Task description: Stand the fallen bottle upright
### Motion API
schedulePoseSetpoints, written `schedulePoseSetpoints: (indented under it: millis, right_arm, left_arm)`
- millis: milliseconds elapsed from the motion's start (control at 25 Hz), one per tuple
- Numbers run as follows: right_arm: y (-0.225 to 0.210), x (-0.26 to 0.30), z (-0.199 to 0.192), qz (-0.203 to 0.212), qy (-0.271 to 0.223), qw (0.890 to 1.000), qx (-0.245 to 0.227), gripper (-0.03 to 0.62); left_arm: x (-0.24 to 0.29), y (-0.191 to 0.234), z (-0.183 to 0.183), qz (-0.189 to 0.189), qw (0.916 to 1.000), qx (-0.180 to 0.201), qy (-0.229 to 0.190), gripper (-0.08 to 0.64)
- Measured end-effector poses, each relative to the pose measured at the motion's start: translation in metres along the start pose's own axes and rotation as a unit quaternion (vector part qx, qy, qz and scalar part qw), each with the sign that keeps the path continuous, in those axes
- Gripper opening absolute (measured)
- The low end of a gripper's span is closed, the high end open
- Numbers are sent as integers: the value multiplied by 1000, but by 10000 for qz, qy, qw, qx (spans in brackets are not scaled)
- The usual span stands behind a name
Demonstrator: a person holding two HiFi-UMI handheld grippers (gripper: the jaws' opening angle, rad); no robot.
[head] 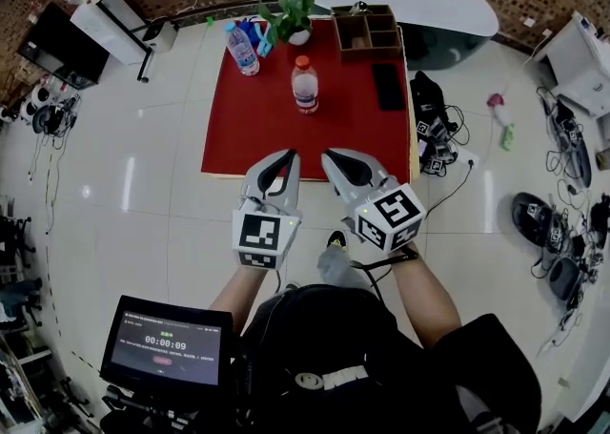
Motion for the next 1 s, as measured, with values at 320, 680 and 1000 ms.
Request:
schedulePoseSetpoints:
  millis: [320, 680, 1000]
  right_arm:
    - [89, -23, -43, -60, -11, 9997, -219, 3]
    - [220, -75, -97, -206, -56, 9982, -555, 3]
    - [272, -118, -88, -307, -224, 9972, -651, 3]
  left_arm:
    - [-97, -17, -22, 17, 9997, -109, -198, 2]
    - [-239, -45, -40, 37, 9982, -238, -541, 2]
    - [-293, -75, -17, -102, 9967, -283, -760, 2]
Point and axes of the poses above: the fingertips, and each gripper's own axes: x forward along the fingers, y to its left, z out of its top, the point moved 1 cm from there along -x, backward along the fingers, and after that the axes turned 11 degrees about x, right-handed, at the moved point
